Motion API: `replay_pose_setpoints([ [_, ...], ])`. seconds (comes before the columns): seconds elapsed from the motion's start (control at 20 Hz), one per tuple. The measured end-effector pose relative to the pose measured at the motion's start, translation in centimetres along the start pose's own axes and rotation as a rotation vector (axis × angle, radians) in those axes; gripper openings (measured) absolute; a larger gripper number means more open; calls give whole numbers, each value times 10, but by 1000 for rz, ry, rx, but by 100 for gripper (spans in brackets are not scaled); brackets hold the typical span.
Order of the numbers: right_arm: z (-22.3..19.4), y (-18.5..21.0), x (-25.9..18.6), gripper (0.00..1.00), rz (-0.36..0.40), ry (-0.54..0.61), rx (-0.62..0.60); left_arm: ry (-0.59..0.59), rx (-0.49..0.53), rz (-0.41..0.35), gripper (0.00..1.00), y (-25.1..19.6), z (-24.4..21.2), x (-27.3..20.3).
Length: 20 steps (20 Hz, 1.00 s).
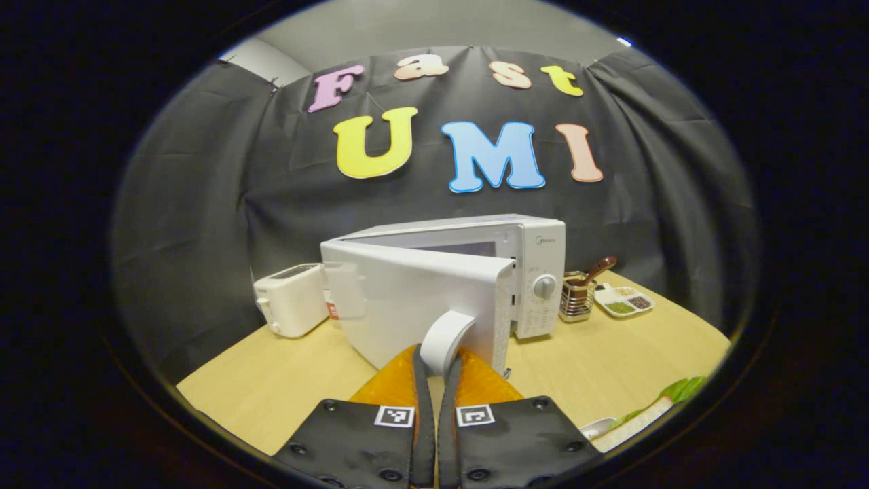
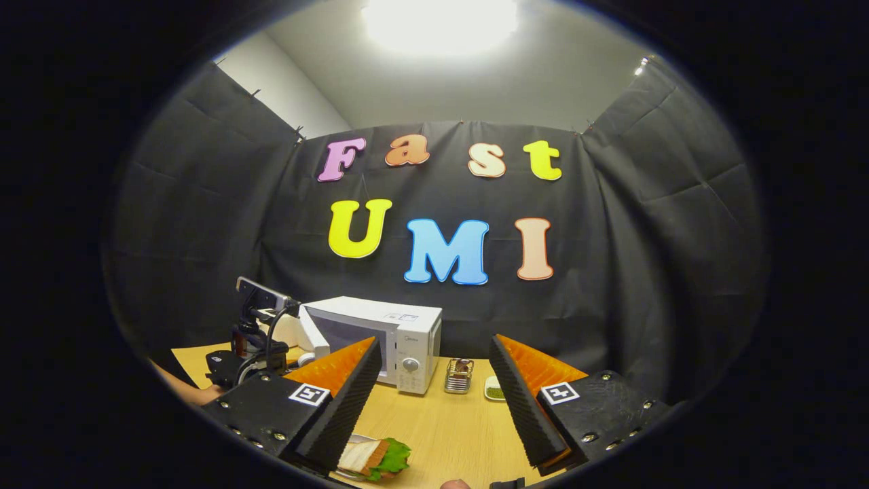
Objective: Open the microwave oven with the left hand, put the food in, and close the microwave oven.
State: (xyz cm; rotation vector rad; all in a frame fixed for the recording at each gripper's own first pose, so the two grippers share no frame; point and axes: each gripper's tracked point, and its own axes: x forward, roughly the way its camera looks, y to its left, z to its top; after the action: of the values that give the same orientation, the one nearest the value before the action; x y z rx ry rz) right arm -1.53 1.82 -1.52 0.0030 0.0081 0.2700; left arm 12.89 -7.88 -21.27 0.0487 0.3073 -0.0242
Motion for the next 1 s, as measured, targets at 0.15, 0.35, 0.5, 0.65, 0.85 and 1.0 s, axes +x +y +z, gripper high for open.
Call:
replay_pose_setpoints([
  [0.15, 1, 20, 6, 97, 19, 0, 8, -2, 11, -8, 8, 17, -4, -11],
  [0.35, 5, 57, 18, 97, 27, 0, 18, 1, 9, -45, 8, 38, -9, -23],
  [0.5, 7, 88, 22, 97, 31, -1, 23, -2, 18, -79, 8, 58, -15, -32],
  [0.65, 8, 117, 27, 97, 33, 0, 16, -4, 19, -110, 8, 80, -19, -38],
  [0.85, 9, 150, 33, 97, 31, 1, 10, -7, 26, -144, 8, 108, -24, -47],
  [1.0, 6, 171, 34, 97, 20, 3, 16, -16, 30, -165, 8, 126, -28, -50],
])
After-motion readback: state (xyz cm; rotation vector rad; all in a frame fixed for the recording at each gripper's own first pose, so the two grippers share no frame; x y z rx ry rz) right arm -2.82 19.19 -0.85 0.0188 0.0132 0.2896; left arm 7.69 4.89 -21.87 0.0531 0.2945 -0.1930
